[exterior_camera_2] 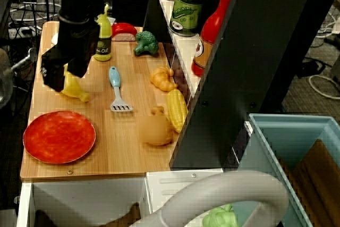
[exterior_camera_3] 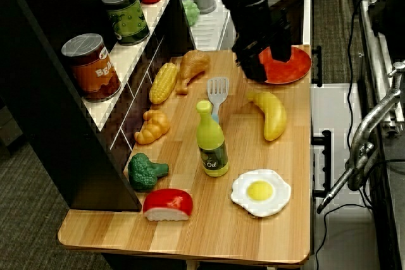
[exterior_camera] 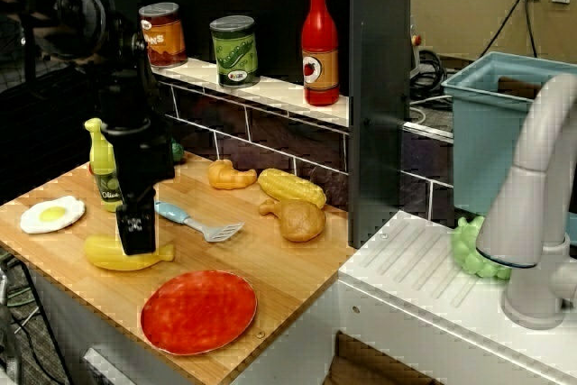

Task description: Put banana on plate

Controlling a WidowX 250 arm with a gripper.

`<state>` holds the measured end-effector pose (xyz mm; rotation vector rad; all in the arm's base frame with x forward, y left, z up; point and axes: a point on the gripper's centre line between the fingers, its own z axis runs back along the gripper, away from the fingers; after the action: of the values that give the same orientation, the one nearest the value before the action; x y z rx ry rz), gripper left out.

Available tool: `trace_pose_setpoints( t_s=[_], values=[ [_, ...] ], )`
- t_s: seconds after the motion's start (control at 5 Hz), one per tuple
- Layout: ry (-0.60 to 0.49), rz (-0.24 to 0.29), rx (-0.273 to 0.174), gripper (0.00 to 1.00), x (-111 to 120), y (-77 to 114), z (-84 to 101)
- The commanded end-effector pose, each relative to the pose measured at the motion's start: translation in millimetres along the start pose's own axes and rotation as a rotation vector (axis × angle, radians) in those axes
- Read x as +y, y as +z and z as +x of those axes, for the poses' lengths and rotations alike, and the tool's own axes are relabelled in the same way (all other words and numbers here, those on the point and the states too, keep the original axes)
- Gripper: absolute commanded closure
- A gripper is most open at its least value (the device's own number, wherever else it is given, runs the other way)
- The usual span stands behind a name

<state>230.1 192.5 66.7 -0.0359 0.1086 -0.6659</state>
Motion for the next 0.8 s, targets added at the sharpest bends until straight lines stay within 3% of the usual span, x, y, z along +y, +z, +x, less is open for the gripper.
trace_pose_setpoints(
  t_s=[0.0, 0.6],
  values=[
    [0.005, 0.05, -0.02, 0.0, 27.0, 11.8, -22.2],
    [-0.077, 0.106, -0.048, 0.0, 41.1, -1.6, -29.6]
  ],
)
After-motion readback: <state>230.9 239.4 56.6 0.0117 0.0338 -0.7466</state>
